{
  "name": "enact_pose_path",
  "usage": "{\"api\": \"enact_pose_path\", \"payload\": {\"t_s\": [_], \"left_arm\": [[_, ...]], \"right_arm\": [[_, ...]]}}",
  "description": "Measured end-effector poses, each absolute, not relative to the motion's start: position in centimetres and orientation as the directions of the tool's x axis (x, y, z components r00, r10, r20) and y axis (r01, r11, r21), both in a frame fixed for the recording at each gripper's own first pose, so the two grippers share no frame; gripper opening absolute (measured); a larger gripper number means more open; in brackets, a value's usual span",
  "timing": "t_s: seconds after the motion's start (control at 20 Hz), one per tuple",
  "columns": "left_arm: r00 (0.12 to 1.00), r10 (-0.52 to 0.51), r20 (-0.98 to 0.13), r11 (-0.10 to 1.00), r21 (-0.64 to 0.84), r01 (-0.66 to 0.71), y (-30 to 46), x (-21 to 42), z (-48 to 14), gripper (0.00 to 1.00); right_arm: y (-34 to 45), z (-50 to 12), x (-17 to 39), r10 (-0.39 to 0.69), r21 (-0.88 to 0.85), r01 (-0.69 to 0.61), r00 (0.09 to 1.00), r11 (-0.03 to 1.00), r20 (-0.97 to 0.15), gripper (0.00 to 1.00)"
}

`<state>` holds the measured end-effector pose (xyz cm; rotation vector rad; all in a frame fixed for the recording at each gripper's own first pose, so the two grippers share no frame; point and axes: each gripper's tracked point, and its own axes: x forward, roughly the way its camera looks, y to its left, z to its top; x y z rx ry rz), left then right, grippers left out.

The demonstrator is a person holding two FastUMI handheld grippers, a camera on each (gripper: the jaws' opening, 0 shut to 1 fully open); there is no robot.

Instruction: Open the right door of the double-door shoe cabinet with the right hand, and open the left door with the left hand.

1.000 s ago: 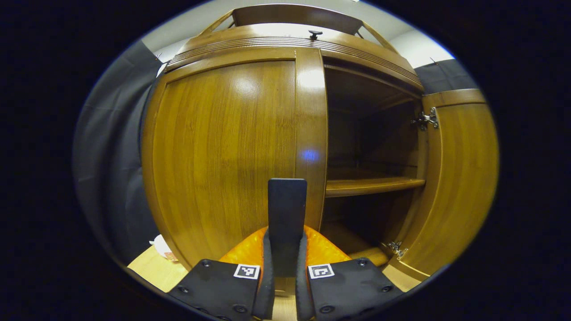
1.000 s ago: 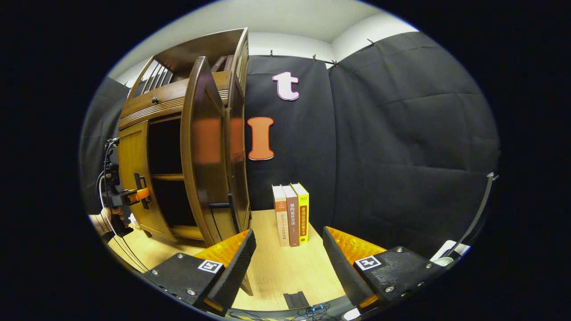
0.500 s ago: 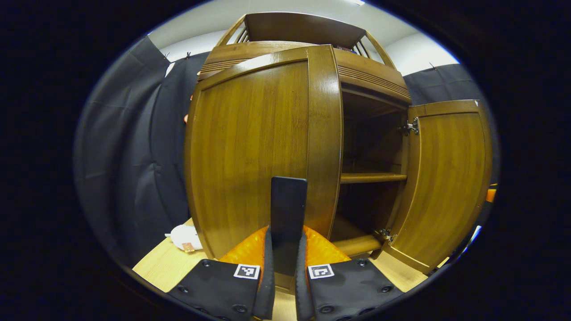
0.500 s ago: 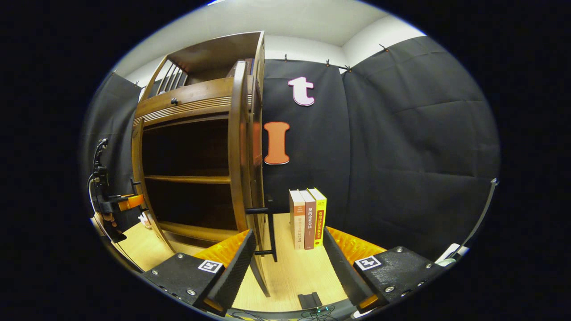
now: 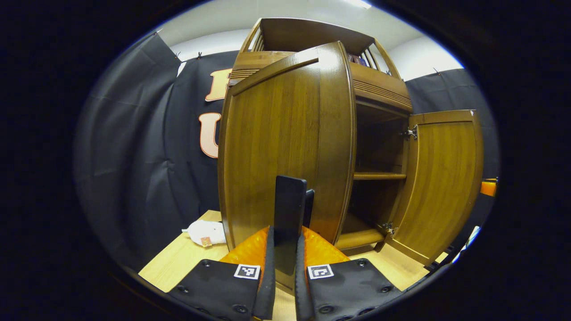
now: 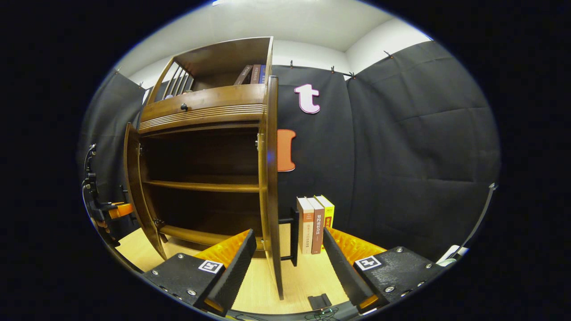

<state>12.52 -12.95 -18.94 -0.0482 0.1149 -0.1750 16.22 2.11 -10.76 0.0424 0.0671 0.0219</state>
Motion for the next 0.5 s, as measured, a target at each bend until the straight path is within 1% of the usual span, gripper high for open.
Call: {"api": "enact_pose_path", "payload": {"t_s": [0.05,0.1,0.15,0.25,0.35,0.4,0.5], "left_arm": [[0.978,-0.178,-0.109,0.983,-0.06,0.172,-12.6,12.4,-18.8,0.28],[0.978,-0.178,-0.109,0.983,-0.07,0.171,-12.1,12.2,-18.8,0.22],[0.978,-0.179,-0.108,0.982,-0.079,0.171,-11.8,12.0,-18.8,0.22],[0.978,-0.177,-0.105,0.983,-0.067,0.171,-10.9,11.5,-18.9,0.27],[0.979,-0.175,-0.109,0.983,-0.07,0.168,-9.9,11.0,-19.0,0.28],[0.979,-0.175,-0.109,0.982,-0.087,0.166,-9.3,10.8,-18.9,0.27],[0.979,-0.174,-0.11,0.981,-0.101,0.163,-8.1,10.2,-19.0,0.21]], "right_arm": [[2.4,-10.7,16.2,0.025,0.047,-0.022,0.998,0.999,-0.064,0.92],[3.0,-10.6,16.0,0.028,0.05,-0.025,0.998,0.998,-0.062,0.92],[3.5,-10.5,16.0,0.031,0.05,-0.028,0.998,0.998,-0.06,0.92],[4.5,-10.6,16.0,0.037,0.042,-0.034,0.997,0.999,-0.061,0.92],[5.8,-10.6,16.3,0.042,0.033,-0.04,0.997,0.999,-0.064,0.92],[6.4,-10.6,16.3,0.04,0.029,-0.038,0.997,0.999,-0.063,0.92],[7.9,-10.7,16.6,0.042,0.024,-0.041,0.997,0.999,-0.063,0.92]]}}
